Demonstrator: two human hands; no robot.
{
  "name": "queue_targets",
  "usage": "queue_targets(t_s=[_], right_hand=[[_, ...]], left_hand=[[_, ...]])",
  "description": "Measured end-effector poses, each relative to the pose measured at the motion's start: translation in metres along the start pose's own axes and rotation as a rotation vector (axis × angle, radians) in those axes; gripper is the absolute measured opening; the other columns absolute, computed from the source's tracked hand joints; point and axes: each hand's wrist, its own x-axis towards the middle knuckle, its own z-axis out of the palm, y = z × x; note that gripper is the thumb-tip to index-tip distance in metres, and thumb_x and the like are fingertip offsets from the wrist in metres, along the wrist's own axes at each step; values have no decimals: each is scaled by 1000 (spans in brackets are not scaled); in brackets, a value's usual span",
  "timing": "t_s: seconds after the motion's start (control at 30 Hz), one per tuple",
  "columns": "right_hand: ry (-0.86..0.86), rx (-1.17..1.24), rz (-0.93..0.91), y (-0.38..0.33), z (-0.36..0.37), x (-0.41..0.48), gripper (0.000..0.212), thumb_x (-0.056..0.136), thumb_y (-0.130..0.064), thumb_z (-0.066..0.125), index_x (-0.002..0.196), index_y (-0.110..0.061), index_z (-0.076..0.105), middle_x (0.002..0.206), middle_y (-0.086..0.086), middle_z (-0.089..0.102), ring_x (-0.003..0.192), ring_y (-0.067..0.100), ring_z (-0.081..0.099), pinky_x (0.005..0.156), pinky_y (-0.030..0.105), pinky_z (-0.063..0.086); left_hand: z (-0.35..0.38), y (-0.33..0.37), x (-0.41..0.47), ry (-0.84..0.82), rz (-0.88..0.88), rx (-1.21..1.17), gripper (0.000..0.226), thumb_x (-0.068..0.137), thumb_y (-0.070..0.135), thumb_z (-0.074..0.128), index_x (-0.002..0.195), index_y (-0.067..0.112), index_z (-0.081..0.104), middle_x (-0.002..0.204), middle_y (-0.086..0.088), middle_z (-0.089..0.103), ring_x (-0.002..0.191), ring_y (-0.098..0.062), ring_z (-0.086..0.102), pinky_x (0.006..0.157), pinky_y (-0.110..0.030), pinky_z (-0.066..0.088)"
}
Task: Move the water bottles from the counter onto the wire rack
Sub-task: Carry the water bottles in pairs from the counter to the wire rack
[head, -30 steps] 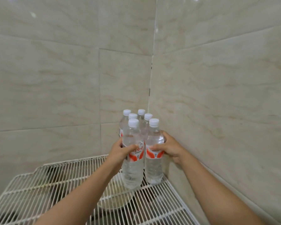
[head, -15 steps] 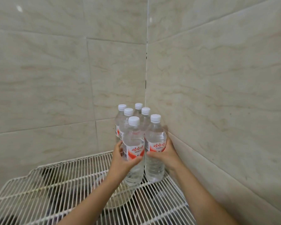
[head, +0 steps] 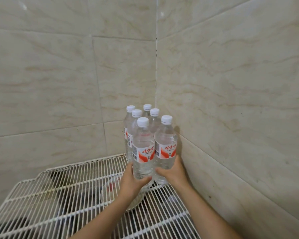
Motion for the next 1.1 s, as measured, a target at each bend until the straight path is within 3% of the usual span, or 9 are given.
queue_targets(t_s=[0.17,0.27,0.37,0.43,0.5,0.63,0.77,0.93,1.1], right_hand=[[70,-36,-75,-6,-8,-17,106,66,-9,79,146,-22,10,148,3,32,136,20,32,106,34,34],[195,-173,-281,-14,-11,-37,99,70,-13,77,146,-23,13,145,4,31,135,18,26,103,22,23],[222,-362,-378,-16,0,-58,85,75,-19,72,144,-20,22,149,10,24,138,25,20,111,33,24],[212,-469,-479,-14,17,-67,80,73,-21,74,140,-21,31,148,17,25,137,31,21,110,43,28],[118,-538,-591,-16,40,-78,75,72,-25,74,136,-22,35,147,21,26,137,32,20,110,47,28],[-312,-622,-629,-28,94,-106,67,87,-32,57,143,-25,23,155,11,0,144,27,-1,117,36,8],[-539,-700,-703,-39,148,-149,69,85,-36,60,143,-25,24,156,11,5,144,29,4,117,42,10],[-680,-716,-735,-56,198,-212,69,80,-39,62,139,-24,31,152,12,18,140,29,17,114,37,18],[-755,-701,-852,-86,262,-298,65,84,-43,56,140,-24,30,152,11,19,141,28,15,114,38,17]], left_hand=[[-7,-2,-6,-16,-93,86,88,70,11,75,141,17,25,141,-9,43,126,-27,46,101,-43,44],[-25,-4,-16,16,-123,191,92,70,12,75,144,18,20,144,-14,38,129,-30,42,101,-46,44],[-55,-5,-31,84,-135,234,82,76,14,70,144,15,23,143,-16,39,126,-31,44,93,-37,47],[-78,-7,-46,152,-142,281,73,80,17,67,142,13,28,142,-15,40,126,-30,44,96,-37,44],[-104,-12,-67,238,-155,309,65,83,18,64,139,11,32,141,-14,42,127,-29,43,100,-38,40],[-156,-26,-118,443,-192,331,59,83,16,64,135,7,38,137,-17,46,124,-28,46,101,-39,39],[-217,-45,-193,632,-291,340,56,85,18,61,135,8,38,136,-15,47,124,-28,46,99,-38,39],[-287,-68,-276,851,-397,338,54,86,24,59,135,13,39,137,-12,45,98,-18,48,81,-35,46],[-362,-89,-372,1011,-449,268,52,84,20,60,132,10,42,134,-15,47,119,-26,48,85,-33,43]])
